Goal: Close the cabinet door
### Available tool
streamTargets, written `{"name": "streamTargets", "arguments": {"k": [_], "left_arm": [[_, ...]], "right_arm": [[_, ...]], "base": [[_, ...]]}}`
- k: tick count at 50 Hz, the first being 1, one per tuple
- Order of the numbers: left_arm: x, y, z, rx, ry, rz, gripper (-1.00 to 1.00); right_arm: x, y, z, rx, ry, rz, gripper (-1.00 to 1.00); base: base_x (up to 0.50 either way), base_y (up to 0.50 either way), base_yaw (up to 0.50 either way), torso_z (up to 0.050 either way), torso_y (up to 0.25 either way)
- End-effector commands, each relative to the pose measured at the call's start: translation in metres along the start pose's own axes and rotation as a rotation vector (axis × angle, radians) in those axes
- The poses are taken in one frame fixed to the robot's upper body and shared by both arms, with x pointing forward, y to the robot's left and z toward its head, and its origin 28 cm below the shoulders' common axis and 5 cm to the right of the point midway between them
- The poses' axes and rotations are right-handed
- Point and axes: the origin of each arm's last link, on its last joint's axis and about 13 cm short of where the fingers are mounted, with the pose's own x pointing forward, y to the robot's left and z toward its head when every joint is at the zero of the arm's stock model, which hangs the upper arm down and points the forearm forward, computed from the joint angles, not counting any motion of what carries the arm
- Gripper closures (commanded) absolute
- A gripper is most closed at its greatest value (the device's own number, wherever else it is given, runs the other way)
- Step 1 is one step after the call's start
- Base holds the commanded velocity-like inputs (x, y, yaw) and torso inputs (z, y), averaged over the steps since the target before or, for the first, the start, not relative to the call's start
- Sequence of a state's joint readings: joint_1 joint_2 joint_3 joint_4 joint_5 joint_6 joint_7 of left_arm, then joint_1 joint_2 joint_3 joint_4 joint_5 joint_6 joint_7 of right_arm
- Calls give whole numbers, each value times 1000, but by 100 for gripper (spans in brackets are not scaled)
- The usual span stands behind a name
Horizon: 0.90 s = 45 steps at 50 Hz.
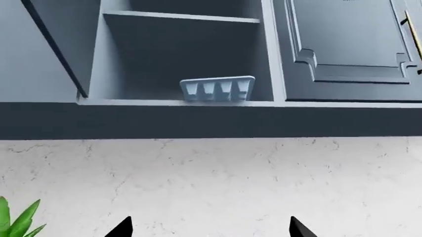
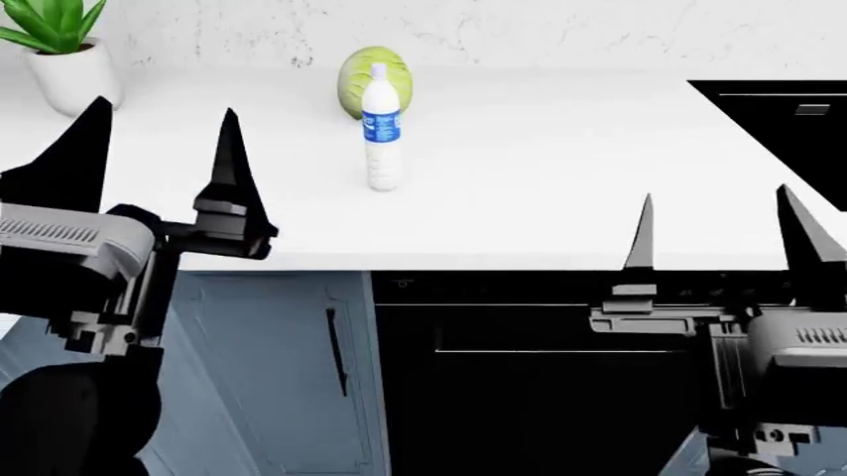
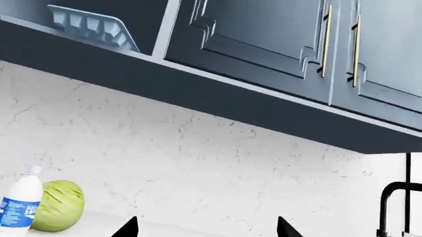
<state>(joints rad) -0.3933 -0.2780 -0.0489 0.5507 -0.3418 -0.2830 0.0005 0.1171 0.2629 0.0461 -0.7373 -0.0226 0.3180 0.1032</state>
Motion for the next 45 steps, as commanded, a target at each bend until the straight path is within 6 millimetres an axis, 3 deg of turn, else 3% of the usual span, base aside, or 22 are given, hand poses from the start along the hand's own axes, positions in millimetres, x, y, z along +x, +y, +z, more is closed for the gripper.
{"name": "streamTargets", "arguments": {"k": [1, 13, 34, 45], "left_arm": [[17, 19, 8, 61, -28, 32, -100], [11, 19, 9, 34, -28, 28, -100], [6, 11, 7, 6, -24, -4, -100], [6, 11, 7, 0, -23, -1, -100]], "right_arm": [[0, -17, 18, -58, -49, -41, -100], [-4, -13, 19, -107, -78, -12, -100], [-6, -9, 12, -61, -79, 13, -100], [-6, -6, 10, -46, -87, 38, -100]], "base": [[0, 0, 0, 0, 0], [0, 14, 0, 0, 0], [36, 500, 0, 0, 0], [120, 125, 0, 0, 0]]}}
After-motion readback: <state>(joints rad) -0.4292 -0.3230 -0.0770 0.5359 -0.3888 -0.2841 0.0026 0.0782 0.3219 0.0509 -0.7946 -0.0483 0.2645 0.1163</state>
